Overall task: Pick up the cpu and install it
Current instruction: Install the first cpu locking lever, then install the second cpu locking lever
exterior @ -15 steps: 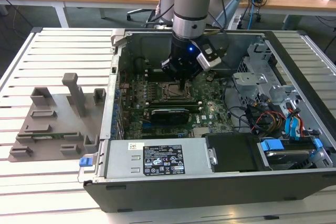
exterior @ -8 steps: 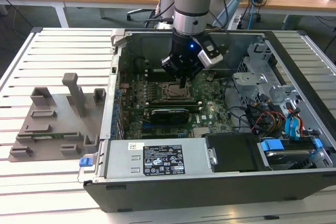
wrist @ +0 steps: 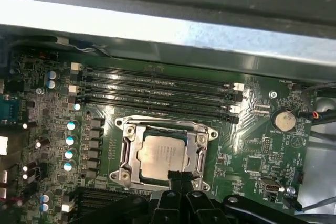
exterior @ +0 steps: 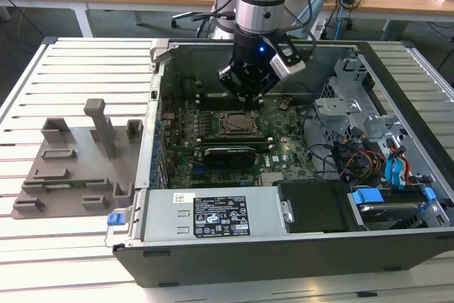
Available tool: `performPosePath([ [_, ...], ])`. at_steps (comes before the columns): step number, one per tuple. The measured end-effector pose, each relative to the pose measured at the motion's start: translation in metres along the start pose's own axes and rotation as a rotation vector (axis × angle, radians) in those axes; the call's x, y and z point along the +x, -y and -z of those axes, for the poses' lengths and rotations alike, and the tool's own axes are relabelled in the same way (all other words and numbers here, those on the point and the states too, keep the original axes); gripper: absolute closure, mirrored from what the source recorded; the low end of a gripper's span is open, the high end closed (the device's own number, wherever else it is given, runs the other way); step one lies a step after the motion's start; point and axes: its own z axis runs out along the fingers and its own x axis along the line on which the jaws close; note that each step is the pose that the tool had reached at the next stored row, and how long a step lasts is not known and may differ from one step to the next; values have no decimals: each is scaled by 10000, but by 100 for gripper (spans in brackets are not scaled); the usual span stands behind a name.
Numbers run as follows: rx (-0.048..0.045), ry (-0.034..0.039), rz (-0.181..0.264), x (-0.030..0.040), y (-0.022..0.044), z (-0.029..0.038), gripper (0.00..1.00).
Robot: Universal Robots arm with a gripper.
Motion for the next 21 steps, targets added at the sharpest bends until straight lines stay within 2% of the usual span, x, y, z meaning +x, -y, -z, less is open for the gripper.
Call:
performPosePath([
  [6,60,-7,-1,1,13,164,89],
  [17,53,-6,0,1,14,166,89],
  [21,55,-6,0,5,42,164,89],
])
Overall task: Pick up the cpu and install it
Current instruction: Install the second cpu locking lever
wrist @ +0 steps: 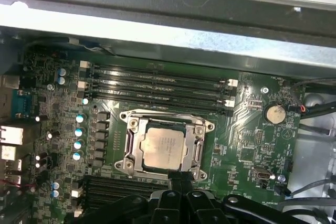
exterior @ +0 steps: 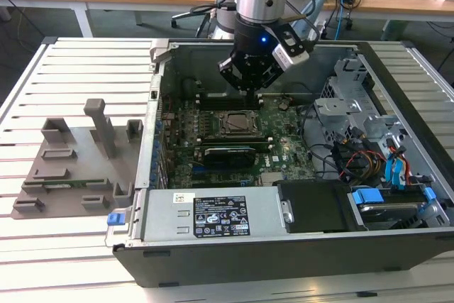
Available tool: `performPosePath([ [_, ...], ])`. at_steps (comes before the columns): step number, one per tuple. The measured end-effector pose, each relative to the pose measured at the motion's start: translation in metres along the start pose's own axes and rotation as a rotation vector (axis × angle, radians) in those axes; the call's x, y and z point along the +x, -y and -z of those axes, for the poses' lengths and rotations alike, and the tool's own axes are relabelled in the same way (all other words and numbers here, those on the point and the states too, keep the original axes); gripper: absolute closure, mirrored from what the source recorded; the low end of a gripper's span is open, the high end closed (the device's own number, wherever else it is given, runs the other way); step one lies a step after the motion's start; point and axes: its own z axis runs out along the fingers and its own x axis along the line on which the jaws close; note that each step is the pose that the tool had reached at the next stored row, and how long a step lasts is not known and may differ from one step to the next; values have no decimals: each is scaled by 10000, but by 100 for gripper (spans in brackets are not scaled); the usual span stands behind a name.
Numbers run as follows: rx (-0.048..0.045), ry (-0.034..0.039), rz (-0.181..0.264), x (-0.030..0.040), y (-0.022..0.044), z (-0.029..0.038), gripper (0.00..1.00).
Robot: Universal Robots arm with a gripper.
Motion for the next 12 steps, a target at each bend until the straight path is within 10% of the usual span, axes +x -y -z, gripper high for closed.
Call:
performPosePath([
  [12,-5,0,0,31,270,-27,89],
])
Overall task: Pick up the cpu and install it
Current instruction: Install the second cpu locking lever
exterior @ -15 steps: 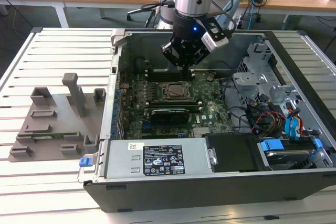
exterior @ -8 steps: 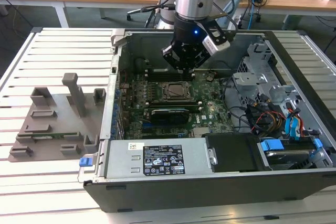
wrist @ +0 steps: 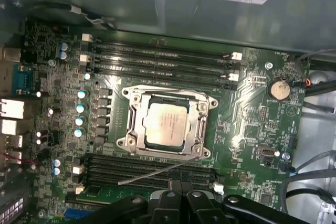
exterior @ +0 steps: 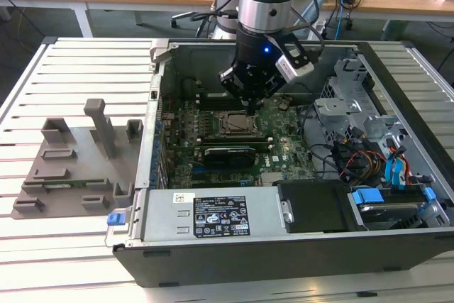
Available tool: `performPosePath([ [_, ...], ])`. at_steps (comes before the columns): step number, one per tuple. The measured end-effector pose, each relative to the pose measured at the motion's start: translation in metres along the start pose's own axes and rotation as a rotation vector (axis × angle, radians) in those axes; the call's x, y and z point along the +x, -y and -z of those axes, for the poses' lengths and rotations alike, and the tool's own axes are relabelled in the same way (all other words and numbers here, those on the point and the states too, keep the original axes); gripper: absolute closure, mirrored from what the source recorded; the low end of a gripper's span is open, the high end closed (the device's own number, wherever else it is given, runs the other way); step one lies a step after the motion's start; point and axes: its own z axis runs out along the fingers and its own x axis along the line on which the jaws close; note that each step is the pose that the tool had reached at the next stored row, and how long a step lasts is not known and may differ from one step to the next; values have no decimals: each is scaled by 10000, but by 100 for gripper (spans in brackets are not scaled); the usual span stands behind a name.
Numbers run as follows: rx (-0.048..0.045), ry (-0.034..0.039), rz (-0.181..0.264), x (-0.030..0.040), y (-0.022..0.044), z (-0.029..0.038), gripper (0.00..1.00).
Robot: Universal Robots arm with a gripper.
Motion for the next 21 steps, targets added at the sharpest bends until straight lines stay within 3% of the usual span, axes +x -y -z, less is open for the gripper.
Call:
performPosePath([
  [4,-18,2,-1,9,82,-9,89],
  [6,-69,8,-1,17,142,-15,89],
  [7,-241,27,-1,20,173,-19,89],
  [10,-887,101,-3,28,231,-25,89],
  [12,-1551,177,-5,33,270,-28,89],
  [13,-1776,202,-13,34,284,-31,89],
  [17,-1792,206,-557,36,296,-79,89],
  [21,-1848,213,-576,100,392,-139,89],
])
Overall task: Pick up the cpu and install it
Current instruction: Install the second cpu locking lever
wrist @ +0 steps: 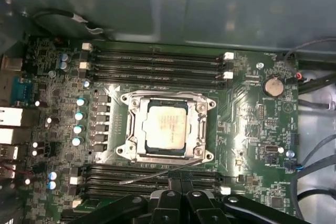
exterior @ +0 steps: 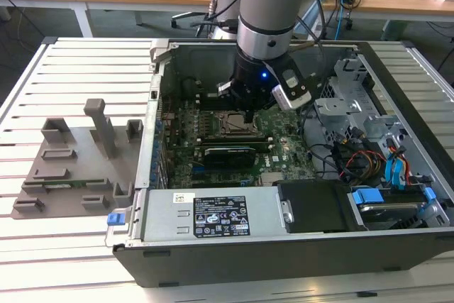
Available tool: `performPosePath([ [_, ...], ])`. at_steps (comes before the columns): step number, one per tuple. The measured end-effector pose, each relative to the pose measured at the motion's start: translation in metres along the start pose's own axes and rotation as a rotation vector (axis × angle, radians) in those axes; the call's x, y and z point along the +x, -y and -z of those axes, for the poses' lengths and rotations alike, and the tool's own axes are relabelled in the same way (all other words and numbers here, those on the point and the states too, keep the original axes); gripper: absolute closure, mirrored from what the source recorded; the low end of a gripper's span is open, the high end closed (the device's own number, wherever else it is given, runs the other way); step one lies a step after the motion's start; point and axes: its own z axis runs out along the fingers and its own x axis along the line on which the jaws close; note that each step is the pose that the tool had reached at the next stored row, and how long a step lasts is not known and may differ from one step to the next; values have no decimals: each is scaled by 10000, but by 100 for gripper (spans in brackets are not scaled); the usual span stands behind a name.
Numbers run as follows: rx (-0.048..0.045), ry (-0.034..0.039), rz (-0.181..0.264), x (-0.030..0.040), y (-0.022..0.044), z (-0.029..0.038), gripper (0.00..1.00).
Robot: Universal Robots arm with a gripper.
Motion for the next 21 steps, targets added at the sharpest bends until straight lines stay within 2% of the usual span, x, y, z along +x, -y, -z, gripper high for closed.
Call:
performPosePath([
  [6,-20,1,0,168,34,-147,89],
  [9,-19,1,0,241,44,-239,89],
  [13,-24,1,0,379,53,-398,89],
  [16,-85,4,-1,466,52,-435,89],
  [18,-177,10,-2,566,44,-462,89],
  [21,-236,12,-3,569,-6,-518,89],
])
